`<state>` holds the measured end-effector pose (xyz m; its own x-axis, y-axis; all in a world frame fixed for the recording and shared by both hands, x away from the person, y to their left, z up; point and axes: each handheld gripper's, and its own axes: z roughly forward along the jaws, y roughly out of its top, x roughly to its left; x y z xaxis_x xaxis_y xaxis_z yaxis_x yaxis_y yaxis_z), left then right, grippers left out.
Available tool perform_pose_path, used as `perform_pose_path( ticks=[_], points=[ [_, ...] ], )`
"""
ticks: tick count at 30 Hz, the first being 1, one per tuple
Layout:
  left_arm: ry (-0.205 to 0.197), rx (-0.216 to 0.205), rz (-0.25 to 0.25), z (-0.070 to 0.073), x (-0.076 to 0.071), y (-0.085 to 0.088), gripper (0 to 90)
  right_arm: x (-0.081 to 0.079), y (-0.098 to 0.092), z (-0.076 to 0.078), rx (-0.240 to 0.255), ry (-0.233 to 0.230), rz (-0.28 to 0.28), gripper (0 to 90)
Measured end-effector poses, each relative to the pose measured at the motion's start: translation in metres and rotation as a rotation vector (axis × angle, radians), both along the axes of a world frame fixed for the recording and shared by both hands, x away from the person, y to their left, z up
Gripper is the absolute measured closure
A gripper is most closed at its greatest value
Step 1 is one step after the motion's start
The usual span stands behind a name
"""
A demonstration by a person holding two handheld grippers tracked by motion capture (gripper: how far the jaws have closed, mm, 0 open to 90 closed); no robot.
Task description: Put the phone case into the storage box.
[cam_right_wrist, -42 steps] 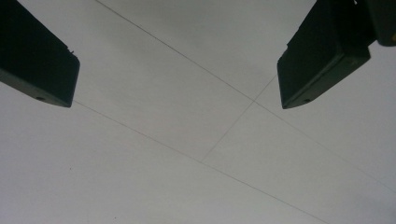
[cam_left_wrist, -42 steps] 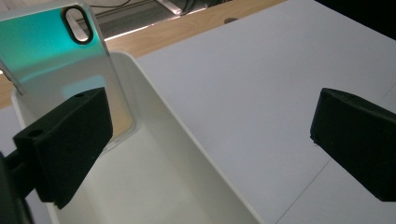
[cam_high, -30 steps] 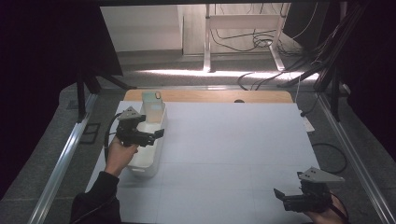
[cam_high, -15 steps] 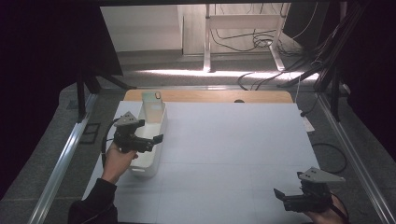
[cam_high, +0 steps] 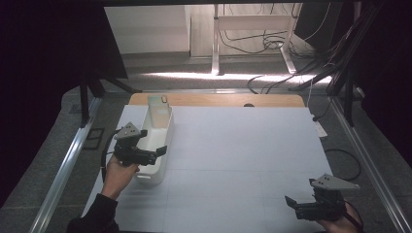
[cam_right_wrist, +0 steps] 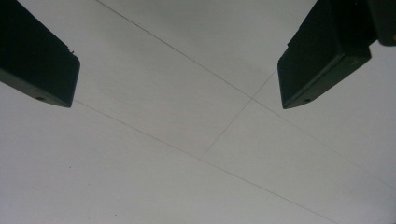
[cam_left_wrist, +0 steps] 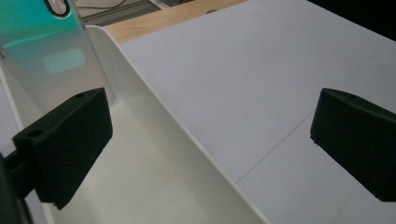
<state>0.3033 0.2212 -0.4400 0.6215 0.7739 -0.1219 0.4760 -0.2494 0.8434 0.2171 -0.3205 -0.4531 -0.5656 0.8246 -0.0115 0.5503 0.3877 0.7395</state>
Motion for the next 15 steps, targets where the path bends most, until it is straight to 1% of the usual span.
perform_pose_path(
  ticks=[3,10,15],
  points=[
    [-0.001,0.002,-0.003,0.000,-0.004,0.000,0.0,0.000,0.000,0.000,-0.001,-0.001,0.003,0.0],
    [0.002,0.023,-0.004,-0.001,-0.013,0.000,0.0,0.000,0.000,0.000,0.001,-0.001,-0.002,0.0],
    [-0.001,0.023,0.002,0.000,-0.019,0.002,0.0,0.000,0.000,0.000,0.000,-0.002,0.000,0.0]
  ],
)
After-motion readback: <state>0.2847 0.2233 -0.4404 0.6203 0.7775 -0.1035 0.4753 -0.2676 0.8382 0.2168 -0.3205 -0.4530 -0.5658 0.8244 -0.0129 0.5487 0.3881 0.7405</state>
